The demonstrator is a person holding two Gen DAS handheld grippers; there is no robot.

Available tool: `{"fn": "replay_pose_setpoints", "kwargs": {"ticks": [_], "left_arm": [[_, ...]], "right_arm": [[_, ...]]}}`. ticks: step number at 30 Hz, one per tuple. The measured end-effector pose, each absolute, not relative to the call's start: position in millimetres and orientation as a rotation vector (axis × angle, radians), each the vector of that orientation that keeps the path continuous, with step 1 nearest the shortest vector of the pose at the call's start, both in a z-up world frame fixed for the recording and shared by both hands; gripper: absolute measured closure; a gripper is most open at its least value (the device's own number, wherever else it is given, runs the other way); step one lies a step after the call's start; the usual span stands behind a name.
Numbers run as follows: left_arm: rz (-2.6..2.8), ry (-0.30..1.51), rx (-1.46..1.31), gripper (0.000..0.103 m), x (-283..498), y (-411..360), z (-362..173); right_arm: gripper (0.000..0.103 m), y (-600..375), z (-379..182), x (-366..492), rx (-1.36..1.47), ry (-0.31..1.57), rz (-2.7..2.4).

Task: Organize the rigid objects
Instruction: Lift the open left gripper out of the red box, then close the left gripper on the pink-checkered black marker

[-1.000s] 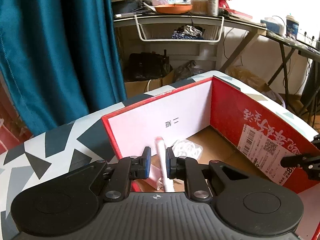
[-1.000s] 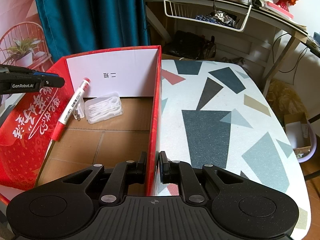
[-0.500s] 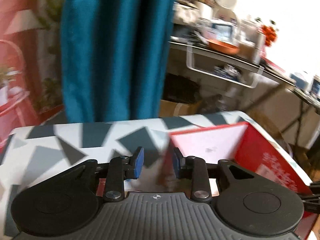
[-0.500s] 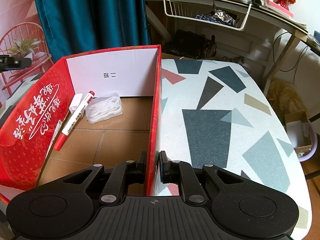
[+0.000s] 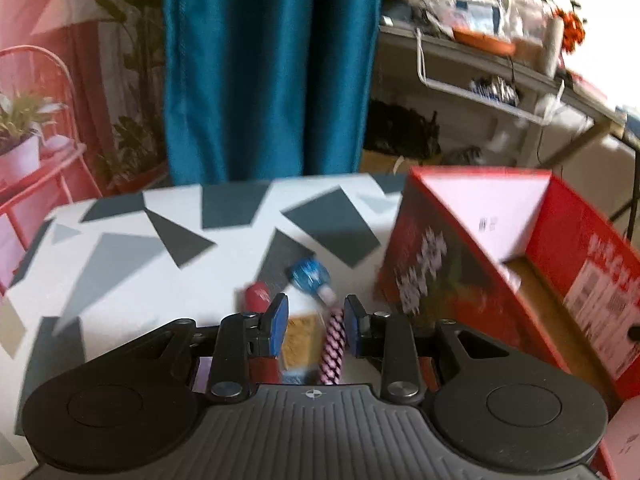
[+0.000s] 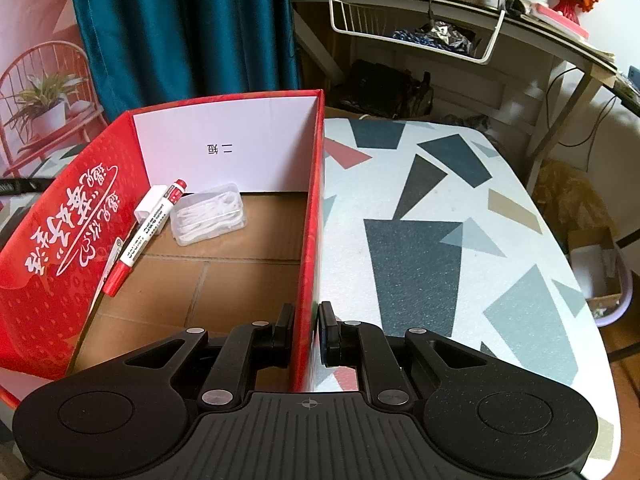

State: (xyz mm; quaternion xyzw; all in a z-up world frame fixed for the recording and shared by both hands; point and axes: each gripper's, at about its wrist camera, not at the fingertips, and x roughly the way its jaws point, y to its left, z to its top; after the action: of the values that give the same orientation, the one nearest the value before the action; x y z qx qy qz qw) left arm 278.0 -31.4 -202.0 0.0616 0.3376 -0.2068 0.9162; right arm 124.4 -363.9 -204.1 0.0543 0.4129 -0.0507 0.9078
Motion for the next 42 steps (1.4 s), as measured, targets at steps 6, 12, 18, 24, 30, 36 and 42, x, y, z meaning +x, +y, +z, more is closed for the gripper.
{"fn": "replay_pose_setpoints", "kwargs": {"ticks": [6, 12, 18, 24, 30, 36, 42], "left_arm": [[-0.428, 0.744, 0.174, 0.071, 281.9, -47.5, -233.9], [-0.418, 0.769, 0.165, 0.071, 286.8, -48.6, -248.0], [-0.4, 0.746, 0.209, 0.075, 270.2, -50.4, -254.0], [-0.387, 0.772, 0.201, 0.086, 257.3, -46.6, -264.3], [-0.369, 0.769, 0.188, 0.086, 242.0, -42.1, -263.5], [-0.381, 0.77, 0.157, 0.086, 214.6, -38.5, -264.7], [-0.378, 0.779, 0.125, 0.086, 199.5, -33.5, -265.4]], "right_arm": [[0.092, -363.9, -205.3, 124.6, 0.102, 0.858, -0.103], [0.092, -363.8, -205.8, 124.9, 0.097, 0.859, -0.103], [0.092, -363.4, -206.0, 126.0, 0.091, 0.861, -0.105], [0.092, -363.1, -205.8, 125.9, 0.09, 0.86, -0.106], [0.092, -364.2, -205.7, 126.1, 0.092, 0.86, -0.103], [0.092, -363.1, -205.8, 126.5, 0.096, 0.858, -0.107], [0.092, -363.1, -205.7, 125.7, 0.098, 0.855, -0.108]]}}
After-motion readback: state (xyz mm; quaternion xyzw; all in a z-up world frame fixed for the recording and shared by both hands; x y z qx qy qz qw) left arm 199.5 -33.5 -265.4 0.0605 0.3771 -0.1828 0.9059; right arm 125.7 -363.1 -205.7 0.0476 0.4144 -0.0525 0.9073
